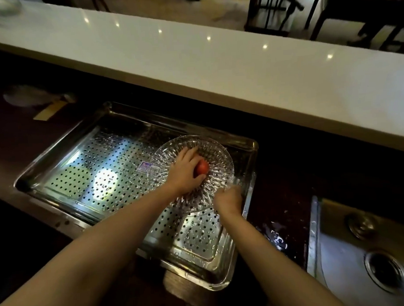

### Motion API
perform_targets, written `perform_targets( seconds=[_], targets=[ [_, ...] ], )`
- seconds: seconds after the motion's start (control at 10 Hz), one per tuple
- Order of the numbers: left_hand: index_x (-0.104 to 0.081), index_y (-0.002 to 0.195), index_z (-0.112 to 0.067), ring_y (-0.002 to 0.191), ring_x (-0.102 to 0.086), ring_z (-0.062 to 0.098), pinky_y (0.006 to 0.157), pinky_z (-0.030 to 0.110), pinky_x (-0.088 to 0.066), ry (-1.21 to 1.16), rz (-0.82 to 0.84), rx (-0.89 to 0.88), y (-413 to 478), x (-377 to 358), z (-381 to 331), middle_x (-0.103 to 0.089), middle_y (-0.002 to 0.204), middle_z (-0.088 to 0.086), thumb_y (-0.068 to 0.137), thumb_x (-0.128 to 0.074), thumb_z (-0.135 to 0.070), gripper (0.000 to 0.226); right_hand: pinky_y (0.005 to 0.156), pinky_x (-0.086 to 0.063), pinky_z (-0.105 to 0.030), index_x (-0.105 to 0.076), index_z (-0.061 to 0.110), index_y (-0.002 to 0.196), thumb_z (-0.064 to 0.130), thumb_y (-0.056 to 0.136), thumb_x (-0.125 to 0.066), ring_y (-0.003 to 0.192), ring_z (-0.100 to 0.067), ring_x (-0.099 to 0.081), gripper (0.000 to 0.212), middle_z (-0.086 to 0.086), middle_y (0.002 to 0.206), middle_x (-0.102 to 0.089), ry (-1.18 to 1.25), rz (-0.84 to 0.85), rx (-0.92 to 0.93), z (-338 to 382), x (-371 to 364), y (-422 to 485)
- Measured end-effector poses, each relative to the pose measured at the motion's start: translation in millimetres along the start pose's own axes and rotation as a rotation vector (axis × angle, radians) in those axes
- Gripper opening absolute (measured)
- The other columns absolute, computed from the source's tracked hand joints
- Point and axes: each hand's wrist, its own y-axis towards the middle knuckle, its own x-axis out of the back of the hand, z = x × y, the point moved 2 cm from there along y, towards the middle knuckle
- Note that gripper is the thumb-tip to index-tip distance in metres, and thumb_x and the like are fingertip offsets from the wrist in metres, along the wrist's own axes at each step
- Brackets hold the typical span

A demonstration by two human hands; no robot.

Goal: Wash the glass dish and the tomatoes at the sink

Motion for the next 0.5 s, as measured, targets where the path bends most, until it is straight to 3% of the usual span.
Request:
perform_targets(
  seconds=[0.1,0.2,0.3,0.4,0.5],
  targets=[
    [-0.039,0.137,-0.028,0.145,-0.004,0.023,0.111,0.059,-0.014,0.036,-0.009,0.023,-2,1,-2,-0.013,0.157,-0.005,0.081,-0.064,-0.042,0.062,0.091,-0.047,-0.036,-0.022,0.001,0.142,0.015,0.088,-0.053,0.117,-0.035,-0.053,0.064,-0.021,0.141,-0.042,-0.106,0.076,0.055,7,1,0],
    [-0.031,0.142,-0.027,0.146,0.000,0.024,0.110,0.060,-0.015,0.055,0.051,0.018,-2,3,-3,-0.007,0.158,-0.005,0.083,-0.061,-0.043,0.068,0.080,-0.047,-0.034,-0.019,0.009,0.143,0.014,0.085,-0.061,0.118,-0.035,-0.050,0.071,-0.019,0.146,-0.028,-0.201,0.081,0.058,18,7,0],
    [-0.015,0.147,-0.028,0.146,0.004,0.026,0.111,0.062,-0.021,0.106,0.180,-0.010,-1,13,-6,0.001,0.159,-0.004,0.083,-0.059,-0.045,0.080,0.088,-0.048,-0.040,-0.012,0.015,0.146,0.016,0.085,-0.063,0.123,-0.036,-0.046,0.079,-0.019,0.146,-0.025,-0.369,0.113,0.068,28,18,0],
    [-0.006,0.149,-0.028,0.146,0.005,0.028,0.112,0.060,-0.022,0.147,0.291,-0.009,5,35,-10,0.003,0.159,-0.002,0.084,-0.061,-0.041,0.087,0.091,-0.047,-0.040,-0.006,0.011,0.148,0.018,0.086,-0.061,0.126,-0.036,-0.045,0.083,-0.018,0.147,-0.030,-0.509,0.133,0.078,45,31,7],
    [-0.011,0.149,-0.022,0.144,-0.011,0.032,0.115,0.050,-0.021,0.219,0.482,-0.079,9,59,-18,-0.011,0.158,0.005,0.086,-0.060,-0.035,0.081,0.080,-0.046,-0.029,-0.031,-0.001,0.141,0.019,0.090,-0.055,0.100,-0.023,-0.056,0.059,-0.014,0.123,-0.054,-0.512,0.216,0.122,71,46,-4]
  ],
)
